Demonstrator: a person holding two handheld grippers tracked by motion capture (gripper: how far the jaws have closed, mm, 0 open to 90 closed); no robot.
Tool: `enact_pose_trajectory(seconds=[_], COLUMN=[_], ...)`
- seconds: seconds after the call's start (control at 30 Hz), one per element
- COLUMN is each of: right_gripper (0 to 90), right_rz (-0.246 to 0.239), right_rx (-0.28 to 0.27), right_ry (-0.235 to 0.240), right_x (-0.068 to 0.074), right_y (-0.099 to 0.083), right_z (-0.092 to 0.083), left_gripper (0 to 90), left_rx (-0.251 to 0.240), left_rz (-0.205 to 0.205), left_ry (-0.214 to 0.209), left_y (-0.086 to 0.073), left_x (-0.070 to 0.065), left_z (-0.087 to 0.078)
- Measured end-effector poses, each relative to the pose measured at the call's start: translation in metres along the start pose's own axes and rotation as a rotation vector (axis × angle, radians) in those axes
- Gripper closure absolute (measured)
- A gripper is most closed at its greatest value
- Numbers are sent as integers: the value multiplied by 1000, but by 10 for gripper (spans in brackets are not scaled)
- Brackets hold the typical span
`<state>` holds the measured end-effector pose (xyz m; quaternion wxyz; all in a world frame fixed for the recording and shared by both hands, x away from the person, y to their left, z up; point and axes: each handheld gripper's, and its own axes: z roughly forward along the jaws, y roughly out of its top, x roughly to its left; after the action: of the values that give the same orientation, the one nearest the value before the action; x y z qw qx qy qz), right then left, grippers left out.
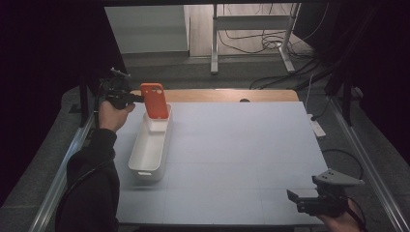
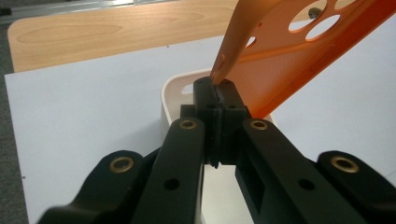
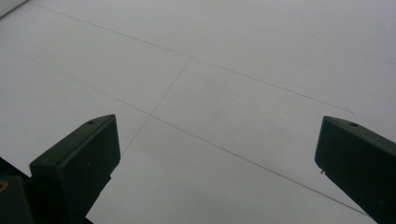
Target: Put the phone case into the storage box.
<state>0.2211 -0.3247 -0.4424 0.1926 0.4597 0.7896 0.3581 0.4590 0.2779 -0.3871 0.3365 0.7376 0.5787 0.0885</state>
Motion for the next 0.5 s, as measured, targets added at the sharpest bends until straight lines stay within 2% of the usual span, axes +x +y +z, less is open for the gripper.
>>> enact_pose_trajectory(seconds=[0.5], right_gripper=[2], right_rz=[-4], right_rx=[1], right_ry=[2], right_x=[0], right_y=[0], right_z=[0], left_gripper=[890], left_rx=[35], left_rz=[-28], left_ry=[11], left_y=[-7], left_x=[6], left_z=[25])
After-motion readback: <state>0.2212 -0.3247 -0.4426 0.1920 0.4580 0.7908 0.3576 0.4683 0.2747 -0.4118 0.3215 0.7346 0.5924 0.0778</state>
